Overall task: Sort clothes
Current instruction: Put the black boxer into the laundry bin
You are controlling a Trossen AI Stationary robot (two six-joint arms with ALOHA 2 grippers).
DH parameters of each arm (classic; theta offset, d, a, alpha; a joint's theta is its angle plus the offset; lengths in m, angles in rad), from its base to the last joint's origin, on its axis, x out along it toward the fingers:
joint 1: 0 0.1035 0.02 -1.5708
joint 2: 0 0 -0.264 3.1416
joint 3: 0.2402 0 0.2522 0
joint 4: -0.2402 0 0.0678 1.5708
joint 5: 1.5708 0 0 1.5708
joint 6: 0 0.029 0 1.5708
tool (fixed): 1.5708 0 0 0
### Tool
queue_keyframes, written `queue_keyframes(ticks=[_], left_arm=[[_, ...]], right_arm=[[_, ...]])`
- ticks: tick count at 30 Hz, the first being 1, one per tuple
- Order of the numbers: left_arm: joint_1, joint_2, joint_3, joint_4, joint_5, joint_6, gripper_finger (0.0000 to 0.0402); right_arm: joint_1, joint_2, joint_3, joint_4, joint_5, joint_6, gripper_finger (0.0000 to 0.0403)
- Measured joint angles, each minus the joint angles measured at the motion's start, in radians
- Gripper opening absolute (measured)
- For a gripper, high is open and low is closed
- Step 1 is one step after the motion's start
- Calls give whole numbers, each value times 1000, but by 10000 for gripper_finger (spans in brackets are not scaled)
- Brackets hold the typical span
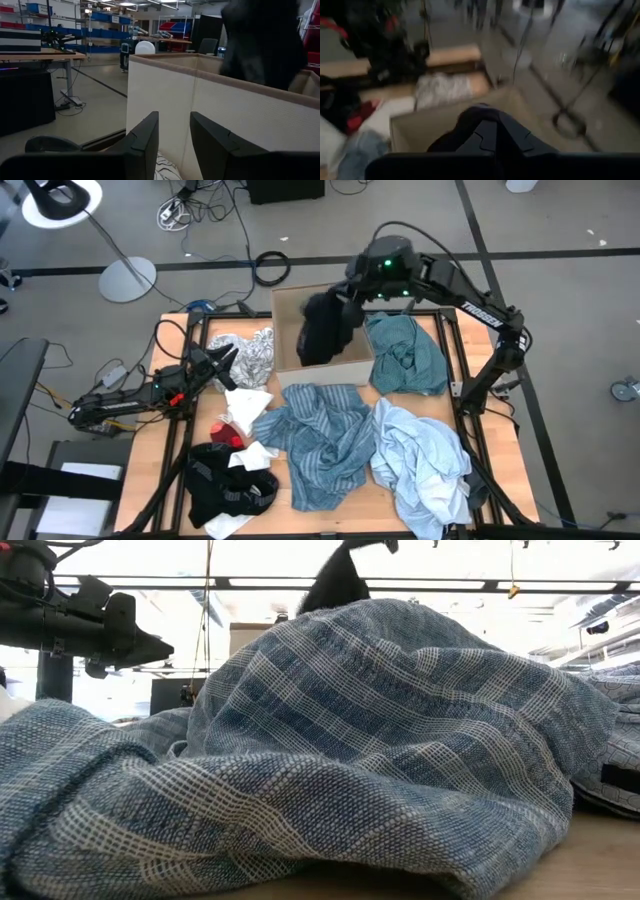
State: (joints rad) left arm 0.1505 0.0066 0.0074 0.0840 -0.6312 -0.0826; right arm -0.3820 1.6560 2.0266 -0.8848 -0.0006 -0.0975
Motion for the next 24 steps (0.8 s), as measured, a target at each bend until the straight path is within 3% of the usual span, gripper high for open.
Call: queue_keyframes(ticks=[5,12,17,24], left_arm=[[0,0,0,0,1,0,117],[0,0,0,0,4,0,117],[0,0,0,0,4,0,117],[0,0,0,0,4,0,117]], right_arm=[[0,37,0,-69,-22,70,29],[9,68,0,-142,-30,132,99],[9,56,0,-313,-21,142,140],[10,33,0,-485,33,182,165]])
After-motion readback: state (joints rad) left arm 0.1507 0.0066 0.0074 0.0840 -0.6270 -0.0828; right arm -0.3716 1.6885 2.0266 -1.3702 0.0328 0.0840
